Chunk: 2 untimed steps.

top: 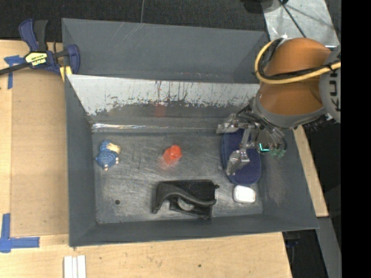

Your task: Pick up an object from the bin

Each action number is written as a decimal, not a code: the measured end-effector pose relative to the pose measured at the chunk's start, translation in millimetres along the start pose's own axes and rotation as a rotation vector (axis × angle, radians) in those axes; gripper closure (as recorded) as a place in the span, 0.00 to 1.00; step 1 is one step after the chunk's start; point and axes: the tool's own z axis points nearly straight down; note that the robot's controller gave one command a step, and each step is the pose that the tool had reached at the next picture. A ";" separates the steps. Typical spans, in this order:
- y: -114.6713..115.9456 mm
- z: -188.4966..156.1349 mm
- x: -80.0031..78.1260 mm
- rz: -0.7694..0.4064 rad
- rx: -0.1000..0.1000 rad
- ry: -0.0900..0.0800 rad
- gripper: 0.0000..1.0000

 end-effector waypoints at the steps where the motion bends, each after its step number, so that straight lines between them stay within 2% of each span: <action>1: -4.0 104.5 44.6 -0.036 0.000 0.002 0.00; 2: 31.0 112.9 62.4 0.184 0.008 -0.019 0.00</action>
Offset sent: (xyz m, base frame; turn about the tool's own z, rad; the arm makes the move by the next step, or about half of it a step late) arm -0.0426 -0.0038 -0.1005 -0.0363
